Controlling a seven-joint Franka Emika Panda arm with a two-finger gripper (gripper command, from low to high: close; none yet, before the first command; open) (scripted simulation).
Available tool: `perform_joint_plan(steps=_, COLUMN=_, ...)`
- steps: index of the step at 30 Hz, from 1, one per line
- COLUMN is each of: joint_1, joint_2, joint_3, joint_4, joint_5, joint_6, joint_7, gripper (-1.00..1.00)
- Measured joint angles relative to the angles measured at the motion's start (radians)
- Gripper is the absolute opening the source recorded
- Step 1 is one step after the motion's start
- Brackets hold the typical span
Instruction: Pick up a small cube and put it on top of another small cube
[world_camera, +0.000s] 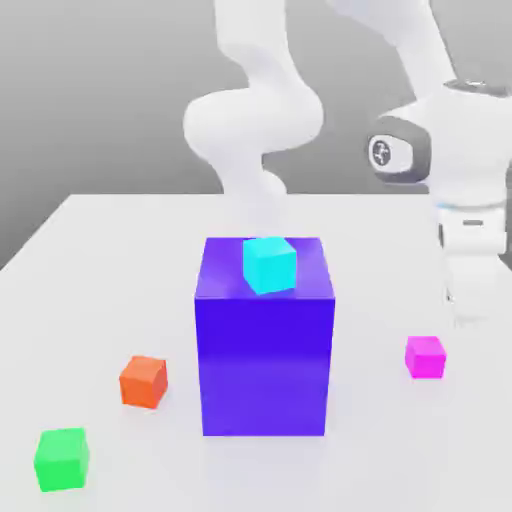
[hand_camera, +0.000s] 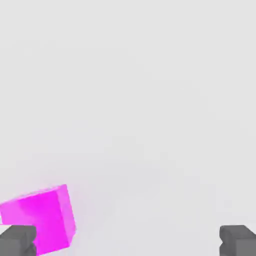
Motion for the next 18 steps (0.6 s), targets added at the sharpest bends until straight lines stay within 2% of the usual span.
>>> perform_joint_plan(steps=4, joint_1=0.045, joint_2=0.144, joint_3=-0.07, joint_4=0.005, joint_5=-0.11, joint_6=0.112, joint_7=0.054, gripper=0.0)
perform_joint_plan(steps=7, joint_1=0.108, joint_2=0.253, joint_3=-0.145, joint_4=0.025, joint_5=-0.158, joint_6=0.199, joint_7=0.09, gripper=0.0)
perform_joint_plan(steps=8, joint_1=0.125, joint_2=0.28, joint_3=-0.163, joint_4=0.03, joint_5=-0.163, joint_6=0.222, joint_7=0.095, gripper=-1.0)
perform_joint_plan(steps=14, joint_1=0.133, joint_2=0.294, joint_3=-0.172, joint_4=0.033, joint_5=-0.169, joint_6=0.232, joint_7=0.1, gripper=-1.0)
perform_joint_plan(steps=18, joint_1=0.09, joint_2=0.197, joint_3=-0.12, joint_4=0.014, joint_5=-0.127, joint_6=0.153, joint_7=0.066, gripper=-1.0)
